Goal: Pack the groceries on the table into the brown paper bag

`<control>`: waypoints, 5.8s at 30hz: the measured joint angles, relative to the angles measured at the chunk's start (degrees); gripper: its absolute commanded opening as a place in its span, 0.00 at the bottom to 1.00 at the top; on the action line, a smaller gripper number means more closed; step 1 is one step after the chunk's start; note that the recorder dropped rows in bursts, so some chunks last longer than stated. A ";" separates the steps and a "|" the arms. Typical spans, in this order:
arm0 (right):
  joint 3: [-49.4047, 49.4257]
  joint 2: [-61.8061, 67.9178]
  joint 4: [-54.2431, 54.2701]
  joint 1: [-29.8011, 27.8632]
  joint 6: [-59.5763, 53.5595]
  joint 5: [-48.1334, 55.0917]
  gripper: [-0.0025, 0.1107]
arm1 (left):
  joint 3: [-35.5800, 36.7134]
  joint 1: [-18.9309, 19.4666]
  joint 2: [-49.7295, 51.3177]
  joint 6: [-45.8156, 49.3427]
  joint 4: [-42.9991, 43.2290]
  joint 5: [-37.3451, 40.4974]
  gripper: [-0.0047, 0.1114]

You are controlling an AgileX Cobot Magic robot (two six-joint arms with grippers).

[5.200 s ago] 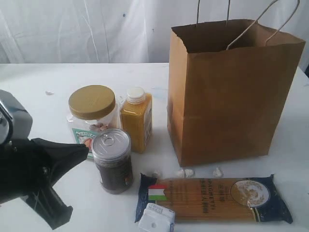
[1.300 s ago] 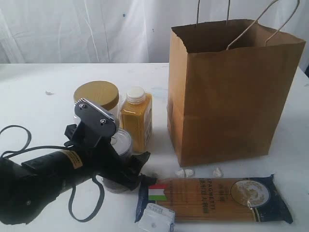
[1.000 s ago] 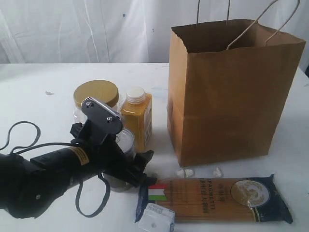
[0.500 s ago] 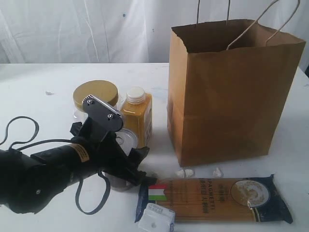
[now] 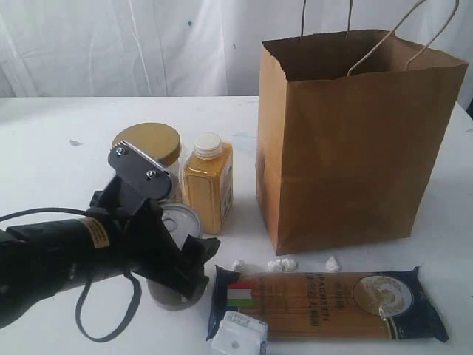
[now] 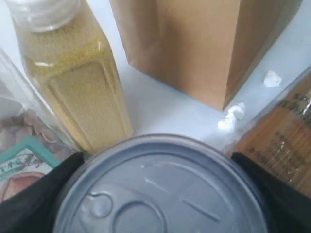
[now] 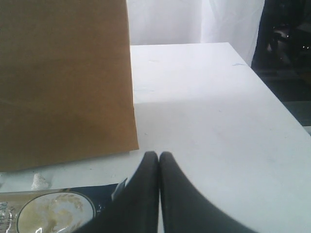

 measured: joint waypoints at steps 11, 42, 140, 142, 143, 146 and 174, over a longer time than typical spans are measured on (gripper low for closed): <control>0.00 0.00 0.00 0.00 0.00 0.00 0.02 | 0.00 0.00 -10.25 0.00 0.00 1.43 0.04; 0.00 0.00 0.00 0.00 0.00 0.00 0.02 | -40.76 -3.42 3.08 -7.71 26.95 -0.44 0.04; 0.00 0.00 0.00 0.00 0.00 0.00 0.02 | -47.33 -4.00 8.14 -6.06 26.19 18.59 0.92; 0.00 0.00 0.00 0.00 0.00 0.00 0.02 | -47.33 -4.00 7.18 -6.37 26.19 21.55 0.92; 0.00 0.00 0.00 0.00 0.00 0.00 0.02 | -47.33 -4.00 6.64 -6.37 26.19 21.96 0.92; 0.00 0.00 0.00 0.00 0.00 0.00 0.02 | -47.33 -4.00 4.38 -6.50 26.19 22.50 0.92; 0.00 0.00 0.00 0.00 0.00 0.00 0.02 | -33.39 11.20 -7.70 -20.41 66.61 88.49 0.15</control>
